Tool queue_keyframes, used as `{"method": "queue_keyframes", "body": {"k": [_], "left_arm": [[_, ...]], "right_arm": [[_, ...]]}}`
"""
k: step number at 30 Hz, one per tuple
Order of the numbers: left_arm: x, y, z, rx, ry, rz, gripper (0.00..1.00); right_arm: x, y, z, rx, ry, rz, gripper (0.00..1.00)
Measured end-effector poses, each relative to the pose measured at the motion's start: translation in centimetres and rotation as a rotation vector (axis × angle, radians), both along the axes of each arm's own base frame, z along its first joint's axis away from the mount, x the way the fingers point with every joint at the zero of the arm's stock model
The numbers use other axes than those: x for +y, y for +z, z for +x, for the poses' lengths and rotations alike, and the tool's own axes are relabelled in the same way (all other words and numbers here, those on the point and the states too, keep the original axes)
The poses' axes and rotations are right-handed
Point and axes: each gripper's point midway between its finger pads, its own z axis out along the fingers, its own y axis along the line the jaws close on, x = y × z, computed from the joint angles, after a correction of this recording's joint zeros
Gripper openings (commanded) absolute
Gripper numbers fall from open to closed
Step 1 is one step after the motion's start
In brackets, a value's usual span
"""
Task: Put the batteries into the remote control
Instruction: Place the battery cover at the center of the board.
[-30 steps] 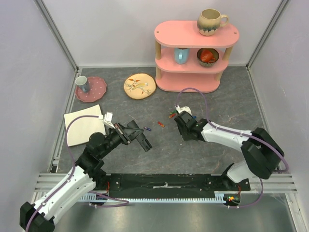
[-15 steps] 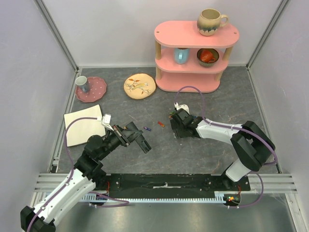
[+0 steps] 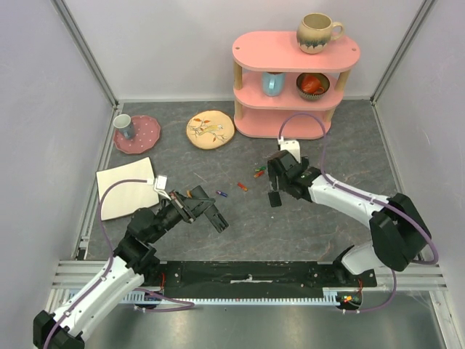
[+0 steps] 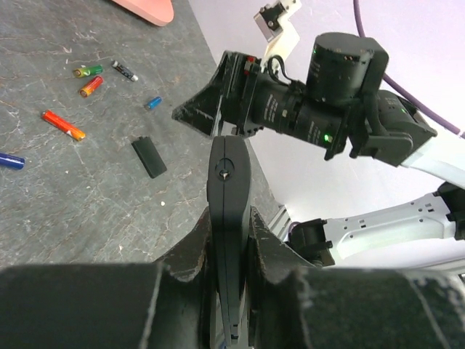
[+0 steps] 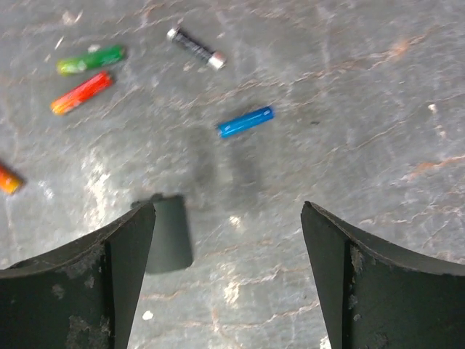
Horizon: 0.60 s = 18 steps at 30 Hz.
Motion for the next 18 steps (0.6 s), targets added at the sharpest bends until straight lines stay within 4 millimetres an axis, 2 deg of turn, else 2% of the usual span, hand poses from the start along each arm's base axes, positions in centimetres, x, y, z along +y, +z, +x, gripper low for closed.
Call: {"method": "queue_keyframes", "body": {"k": [4, 7, 14, 18], "left_arm": [[-0.1, 0.0, -0.4, -0.018, -0.018, -0.024, 0.02], [-0.6, 0.9, -1.1, -0.052, -0.064, -0.042, 0.02], [-1.2, 2.6, -2.1, -0.121, -0.135, -0.077, 0.02], [-1.2, 3.0, -2.3, -0.142, -0.143, -0.088, 0.02]], "right_arm": [[-2.0, 0.6, 1.9, -0.029, -0.081, 0.043, 0.93], [-3.5, 0.9, 3.0, -0.050, -0.130, 0.084, 0.98], [-3.6, 0.4, 2.5, -0.067, -0.136, 0.150, 0.98], [-4.6, -0.2, 2.4, -0.065, -0.171, 0.167, 0.90]]}}
